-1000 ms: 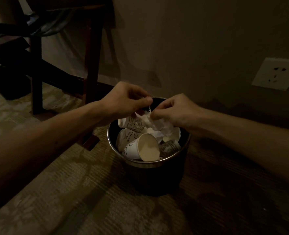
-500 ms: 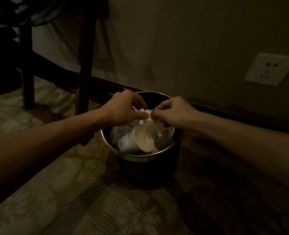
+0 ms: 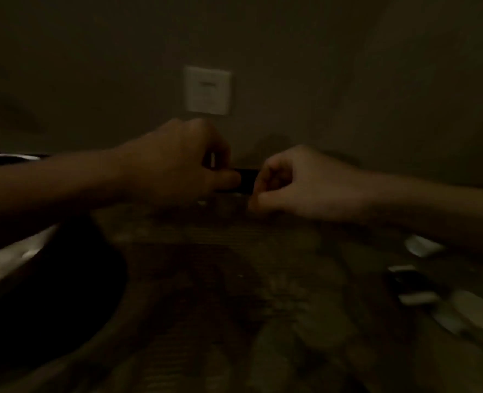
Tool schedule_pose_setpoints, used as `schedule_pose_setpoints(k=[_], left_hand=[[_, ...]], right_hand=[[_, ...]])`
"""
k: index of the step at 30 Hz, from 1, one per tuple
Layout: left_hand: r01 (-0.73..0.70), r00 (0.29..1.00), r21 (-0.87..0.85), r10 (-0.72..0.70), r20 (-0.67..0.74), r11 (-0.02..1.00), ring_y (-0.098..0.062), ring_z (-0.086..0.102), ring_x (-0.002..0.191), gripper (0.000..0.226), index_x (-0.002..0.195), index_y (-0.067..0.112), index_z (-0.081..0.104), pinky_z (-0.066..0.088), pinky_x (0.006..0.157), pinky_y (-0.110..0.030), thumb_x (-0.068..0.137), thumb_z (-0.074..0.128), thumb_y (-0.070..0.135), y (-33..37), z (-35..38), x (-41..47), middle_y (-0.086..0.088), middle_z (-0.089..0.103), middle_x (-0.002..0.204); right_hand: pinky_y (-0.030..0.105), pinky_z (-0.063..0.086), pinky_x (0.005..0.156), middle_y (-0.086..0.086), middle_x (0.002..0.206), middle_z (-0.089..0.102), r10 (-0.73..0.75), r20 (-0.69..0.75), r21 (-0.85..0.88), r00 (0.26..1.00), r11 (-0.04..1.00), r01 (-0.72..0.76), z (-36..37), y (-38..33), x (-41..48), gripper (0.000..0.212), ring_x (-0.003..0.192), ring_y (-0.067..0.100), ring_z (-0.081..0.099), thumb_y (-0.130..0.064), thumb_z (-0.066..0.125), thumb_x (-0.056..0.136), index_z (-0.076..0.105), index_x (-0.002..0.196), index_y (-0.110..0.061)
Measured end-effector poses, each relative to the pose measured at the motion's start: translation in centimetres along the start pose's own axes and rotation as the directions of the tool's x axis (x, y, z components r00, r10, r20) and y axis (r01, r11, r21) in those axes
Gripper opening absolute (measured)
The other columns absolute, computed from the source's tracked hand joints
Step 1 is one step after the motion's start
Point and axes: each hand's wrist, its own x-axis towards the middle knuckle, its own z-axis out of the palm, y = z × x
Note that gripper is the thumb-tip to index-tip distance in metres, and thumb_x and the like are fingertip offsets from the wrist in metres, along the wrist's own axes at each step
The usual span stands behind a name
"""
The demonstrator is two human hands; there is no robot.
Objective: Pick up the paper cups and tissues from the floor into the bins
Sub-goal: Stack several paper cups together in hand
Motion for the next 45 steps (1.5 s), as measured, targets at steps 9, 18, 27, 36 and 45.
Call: schedule_pose_setpoints(k=[9,18,27,36,45], left_hand=[[-0.517,0.73,-0.021,0.454,0.511,0.856,-0.015,0.057,0.091,0.023,0.086,0.03,0.05,0.048,0.077,-0.029,0.091,0.055,0.051,21.7,21.1,6.2,0.006,0.053,0.095],[-0.185,0.728,-0.509,0.465,0.504,0.841,-0.009,0.054,0.09,0.037,0.126,0.025,0.055,0.04,0.062,-0.013,0.091,0.065,0.033,32.0,35.9,8.7,0.002,0.059,0.114],[-0.101,0.777,-0.534,0.401,0.484,0.84,-0.019,0.053,0.124,0.059,0.146,0.02,0.043,0.039,0.094,-0.02,0.092,0.066,0.028,34.4,44.9,10.5,-0.003,0.053,0.142],[0.169,0.873,-0.727,0.242,0.424,0.665,0.008,0.062,0.083,0.051,0.1,0.033,0.055,0.046,0.059,-0.008,0.064,0.081,0.057,33.5,44.1,8.4,0.016,0.062,0.099],[0.576,0.762,-0.729,0.08,0.642,0.37,0.003,0.067,0.059,0.02,0.085,0.023,0.066,0.048,0.047,-0.011,0.074,0.083,0.023,30.5,43.1,9.4,0.014,0.073,0.068]], right_hand=[[0.018,0.046,0.059,-0.009,0.077,0.07,0.597,-0.202,0.118,0.777,0.802,-0.585,-6.0,22.6,-19.6,0.008,0.069,0.0,0.063,-0.031,0.074,0.083,0.071,0.081,-0.024],[0.036,0.036,0.099,0.012,0.144,0.035,0.713,-0.557,0.031,0.426,0.53,-0.847,-3.0,37.2,-28.7,0.078,0.132,0.031,0.034,-0.04,0.078,0.076,0.038,0.14,-0.017],[0.005,0.033,0.064,-0.01,0.112,0.051,0.754,-0.505,0.438,0.42,0.643,-0.628,-0.5,44.2,-29.5,0.074,0.1,0.004,0.046,-0.039,0.084,0.068,0.05,0.13,-0.019],[0.026,0.053,0.071,-0.013,0.095,0.072,0.885,-0.113,0.762,0.451,0.369,-0.533,0.6,43.9,-29.7,0.064,0.088,0.007,0.068,-0.073,0.077,0.043,0.071,0.1,-0.044],[0.034,0.052,0.086,-0.005,0.104,0.068,0.879,-0.211,0.789,0.427,0.411,-0.456,0.5,44.2,-26.2,0.067,0.098,0.015,0.063,-0.075,0.068,0.058,0.068,0.106,-0.028]])
